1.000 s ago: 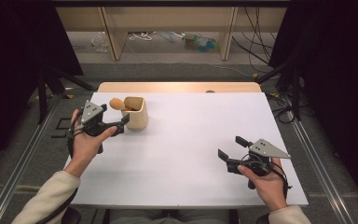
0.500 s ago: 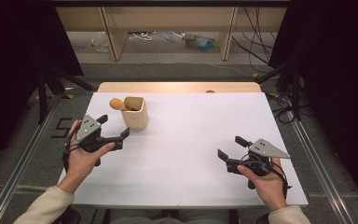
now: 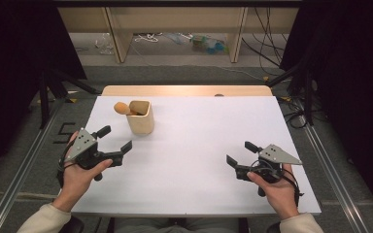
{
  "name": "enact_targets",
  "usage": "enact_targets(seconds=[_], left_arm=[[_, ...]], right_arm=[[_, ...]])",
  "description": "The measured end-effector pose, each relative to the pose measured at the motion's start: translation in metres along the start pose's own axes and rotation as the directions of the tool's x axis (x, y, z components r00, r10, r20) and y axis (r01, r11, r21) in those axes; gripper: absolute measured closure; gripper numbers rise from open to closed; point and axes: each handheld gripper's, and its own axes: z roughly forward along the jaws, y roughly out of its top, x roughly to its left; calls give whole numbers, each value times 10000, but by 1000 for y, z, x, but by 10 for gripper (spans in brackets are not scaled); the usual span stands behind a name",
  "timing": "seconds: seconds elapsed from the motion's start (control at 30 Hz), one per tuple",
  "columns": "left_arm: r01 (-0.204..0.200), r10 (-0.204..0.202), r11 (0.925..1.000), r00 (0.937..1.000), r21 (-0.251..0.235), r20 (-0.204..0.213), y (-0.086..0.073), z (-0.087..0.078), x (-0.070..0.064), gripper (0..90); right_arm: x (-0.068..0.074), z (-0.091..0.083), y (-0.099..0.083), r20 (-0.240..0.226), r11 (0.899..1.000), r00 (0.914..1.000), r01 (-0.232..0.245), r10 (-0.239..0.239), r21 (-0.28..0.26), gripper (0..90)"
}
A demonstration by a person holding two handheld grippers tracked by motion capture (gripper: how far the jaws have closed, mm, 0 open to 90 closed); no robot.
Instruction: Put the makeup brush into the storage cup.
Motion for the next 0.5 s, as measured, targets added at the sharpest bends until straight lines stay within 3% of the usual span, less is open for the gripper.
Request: enact_targets(seconds=[0.2,0.5], left_arm=[[288,-285,9995,9990,-90,341,-5,-6,-8,66],[285,-271,9994,9972,-194,694,-10,-20,-19,67]], right_arm=[[0,-1,0,20,10000,10000,-4,4,95,160],[0,0,0,-1,9999,9999,-113,113,16,160]])
